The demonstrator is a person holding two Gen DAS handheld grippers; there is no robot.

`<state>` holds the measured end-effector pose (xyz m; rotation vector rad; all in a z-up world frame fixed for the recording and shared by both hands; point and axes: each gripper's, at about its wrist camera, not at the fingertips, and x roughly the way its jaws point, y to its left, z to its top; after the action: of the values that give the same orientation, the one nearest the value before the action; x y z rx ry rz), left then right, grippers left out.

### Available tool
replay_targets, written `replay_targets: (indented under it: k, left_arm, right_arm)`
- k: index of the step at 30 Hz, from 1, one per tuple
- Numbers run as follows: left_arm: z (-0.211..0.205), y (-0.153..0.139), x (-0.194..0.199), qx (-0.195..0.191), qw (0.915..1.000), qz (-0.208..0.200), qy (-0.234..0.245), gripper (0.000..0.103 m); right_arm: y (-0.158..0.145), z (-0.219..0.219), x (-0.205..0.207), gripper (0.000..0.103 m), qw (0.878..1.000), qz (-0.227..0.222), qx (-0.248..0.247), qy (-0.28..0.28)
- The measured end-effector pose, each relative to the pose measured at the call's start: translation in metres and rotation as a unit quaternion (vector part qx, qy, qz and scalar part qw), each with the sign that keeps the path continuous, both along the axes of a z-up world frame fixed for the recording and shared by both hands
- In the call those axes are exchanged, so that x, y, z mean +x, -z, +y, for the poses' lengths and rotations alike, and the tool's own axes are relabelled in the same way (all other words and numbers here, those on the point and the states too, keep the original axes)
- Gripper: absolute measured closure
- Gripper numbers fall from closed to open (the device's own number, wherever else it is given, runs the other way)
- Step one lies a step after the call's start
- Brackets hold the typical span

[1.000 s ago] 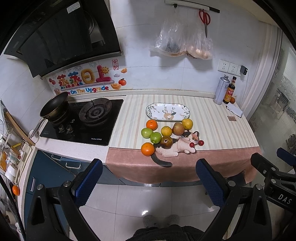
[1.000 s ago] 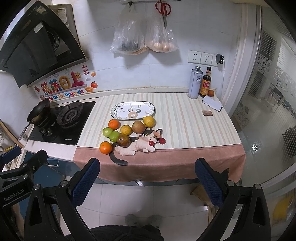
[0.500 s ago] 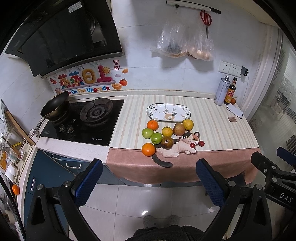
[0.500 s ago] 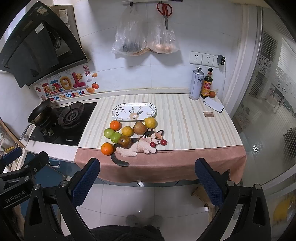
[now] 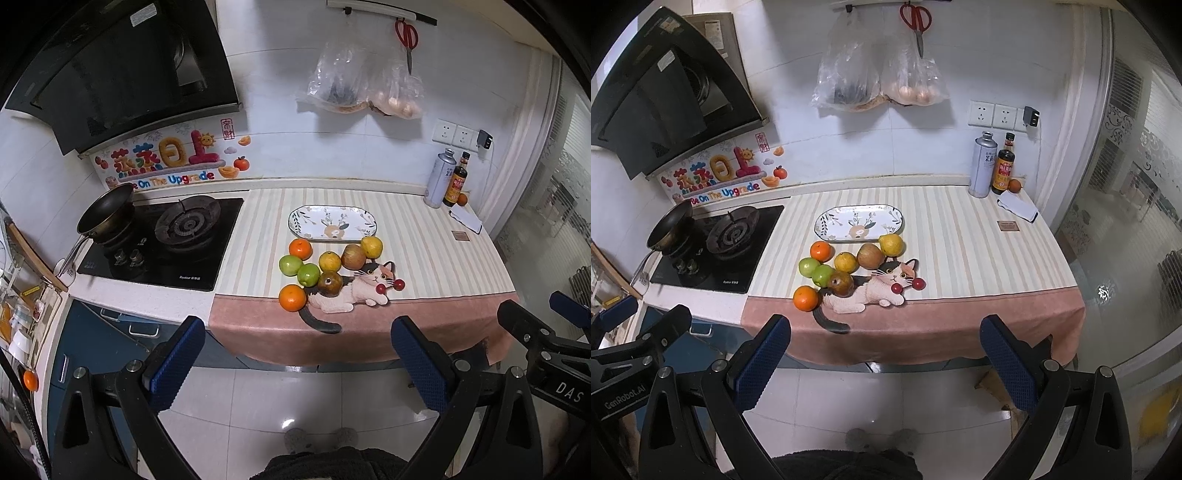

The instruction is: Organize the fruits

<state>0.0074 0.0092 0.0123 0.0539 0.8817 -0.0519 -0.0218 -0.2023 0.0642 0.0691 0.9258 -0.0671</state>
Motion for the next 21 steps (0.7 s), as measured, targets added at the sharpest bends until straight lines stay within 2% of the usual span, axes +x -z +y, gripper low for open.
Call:
replay_targets:
  k: [4,5,7,10,16,21]
  left_arm:
    - [-0.005,0.000,0.008,0.007,0.9998,-0.017,0.006,0.000]
    - [-0.004,-0.001,0.013,0.012,0.9994,-0.032,0.004,0.000]
    - [0.003,0.002,0.021,0.020,0.9986,-0.049,-0.002,0.000]
    - [0.018,0.016,0.042,0.030,0.9980,-0.054,-0.012,0.000]
    - [0.049,0.057,0.096,0.031,0.9990,-0.009,-0.030,0.000]
    - [0.063,0.105,0.160,0.013,0.9971,0.061,-0.044,0.000]
  right_arm:
    - [0.004,-0.008,0.005,0.000,0.999,-0.025,0.030,0.021]
    - [0.007,-0.010,0.005,0.000,0.999,-0.029,0.033,0.025]
    - [0.014,-0.010,0.011,0.000,0.998,-0.028,0.039,0.036]
    - [0.035,-0.010,0.025,0.000,0.998,-0.009,0.053,0.045]
    - [0.088,-0.011,0.059,0.000,0.993,0.037,0.098,0.056]
    - [0.135,-0.013,0.113,0.000,0.989,0.069,0.118,0.055]
